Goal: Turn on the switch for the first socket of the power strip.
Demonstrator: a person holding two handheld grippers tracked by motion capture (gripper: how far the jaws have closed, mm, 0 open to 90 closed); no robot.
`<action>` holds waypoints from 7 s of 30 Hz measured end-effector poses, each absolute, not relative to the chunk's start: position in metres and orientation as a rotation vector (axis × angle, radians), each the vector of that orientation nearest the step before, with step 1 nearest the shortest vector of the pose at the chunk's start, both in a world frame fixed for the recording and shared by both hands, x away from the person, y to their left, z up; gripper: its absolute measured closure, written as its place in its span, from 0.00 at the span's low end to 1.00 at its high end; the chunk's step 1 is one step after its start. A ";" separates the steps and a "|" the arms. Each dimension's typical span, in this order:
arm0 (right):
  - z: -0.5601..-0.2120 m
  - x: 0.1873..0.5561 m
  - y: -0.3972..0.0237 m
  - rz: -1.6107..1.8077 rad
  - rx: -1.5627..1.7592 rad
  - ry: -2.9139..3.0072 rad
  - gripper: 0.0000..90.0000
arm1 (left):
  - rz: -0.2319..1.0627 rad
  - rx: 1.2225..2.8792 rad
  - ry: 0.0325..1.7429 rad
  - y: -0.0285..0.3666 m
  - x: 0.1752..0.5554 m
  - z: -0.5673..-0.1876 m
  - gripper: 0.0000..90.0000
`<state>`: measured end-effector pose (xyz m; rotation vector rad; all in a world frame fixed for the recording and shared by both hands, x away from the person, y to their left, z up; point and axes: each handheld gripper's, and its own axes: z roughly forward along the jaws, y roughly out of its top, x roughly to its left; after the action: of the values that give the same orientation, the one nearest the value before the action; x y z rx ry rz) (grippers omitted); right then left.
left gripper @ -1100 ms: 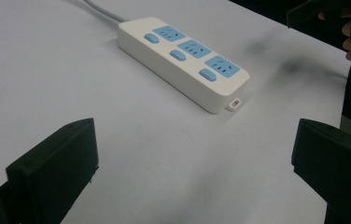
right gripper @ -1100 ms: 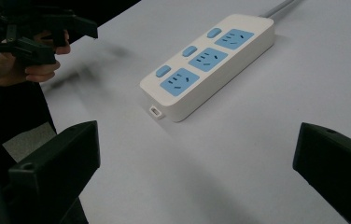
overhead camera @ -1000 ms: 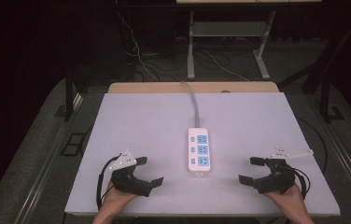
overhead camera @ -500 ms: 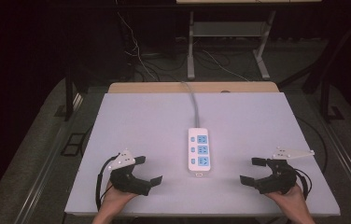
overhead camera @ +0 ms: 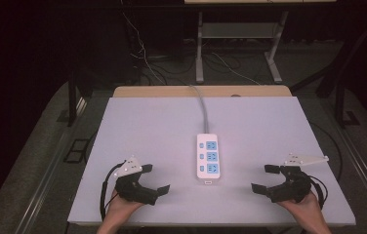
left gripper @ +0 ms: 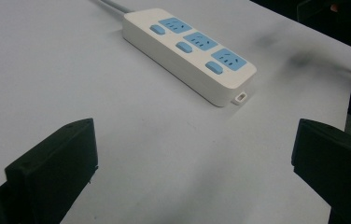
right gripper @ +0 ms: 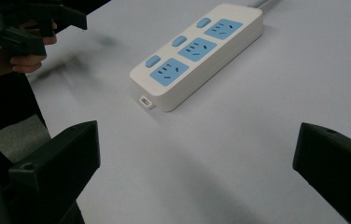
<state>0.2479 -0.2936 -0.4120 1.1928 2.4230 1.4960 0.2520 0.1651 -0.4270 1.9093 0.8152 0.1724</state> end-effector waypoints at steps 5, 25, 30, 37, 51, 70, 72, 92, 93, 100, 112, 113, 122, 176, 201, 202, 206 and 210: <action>-0.408 0.251 -0.290 1.474 1.171 2.443 0.00 | 0.171 1.907 0.815 0.165 0.252 -0.427 0.00; -0.389 0.274 -0.274 1.398 1.122 2.522 0.00 | 0.160 1.903 0.817 0.166 0.252 -0.427 0.00; -0.386 0.280 -0.269 1.388 1.107 2.538 0.00 | 0.157 1.902 0.818 0.166 0.252 -0.428 0.00; -0.382 0.286 -0.264 1.376 1.095 2.557 0.00 | 0.155 1.903 0.816 0.166 0.252 -0.427 0.00; -0.374 0.302 -0.247 1.343 1.044 2.603 0.00 | 0.151 1.914 0.824 0.166 0.253 -0.428 0.00; -0.366 0.324 -0.223 1.310 0.987 2.661 0.00 | 0.144 1.912 0.811 0.165 0.252 -0.428 0.00; -0.365 0.327 -0.219 1.310 0.984 2.669 0.00 | 0.143 1.916 0.811 0.164 0.251 -0.428 0.00; -0.355 0.356 -0.192 1.255 0.948 2.730 0.00 | 0.145 1.916 0.810 0.165 0.252 -0.428 0.00; -0.355 0.358 -0.190 1.248 0.945 2.734 0.00 | 0.145 1.917 0.810 0.165 0.252 -0.428 0.00; -0.358 0.368 -0.178 1.222 0.942 2.756 0.00 | 0.143 1.919 0.810 0.165 0.252 -0.428 0.00; -0.360 0.380 -0.161 1.197 0.937 2.773 0.00 | 0.150 1.907 0.815 0.166 0.252 -0.428 0.00; -0.360 0.380 -0.161 1.197 0.937 2.773 0.00 | 0.150 1.906 0.816 0.166 0.252 -0.428 0.00; -0.365 0.390 -0.148 1.190 0.941 2.777 0.17 | 0.155 1.908 0.815 0.166 0.252 -0.428 0.00; -0.421 0.431 -0.145 1.232 0.950 2.869 1.00 | 0.145 1.921 0.800 0.166 0.255 -0.429 0.00; -0.422 0.429 -0.143 1.203 0.872 2.867 1.00 | 0.143 1.930 0.807 0.166 0.255 -0.431 0.00; -0.422 0.427 -0.143 1.197 0.872 2.862 1.00 | 0.143 1.931 0.806 0.166 0.255 -0.431 0.00; -0.421 0.425 -0.140 1.163 0.840 2.852 1.00 | 0.141 1.937 0.805 0.165 0.255 -0.431 0.00; -0.421 0.426 -0.140 1.155 0.826 2.857 1.00 | 0.143 1.935 0.805 0.166 0.255 -0.431 0.00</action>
<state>0.4256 -0.1396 -0.4206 0.8262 2.8575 1.1552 0.2554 0.1659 -0.4309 1.9347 0.8054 0.1431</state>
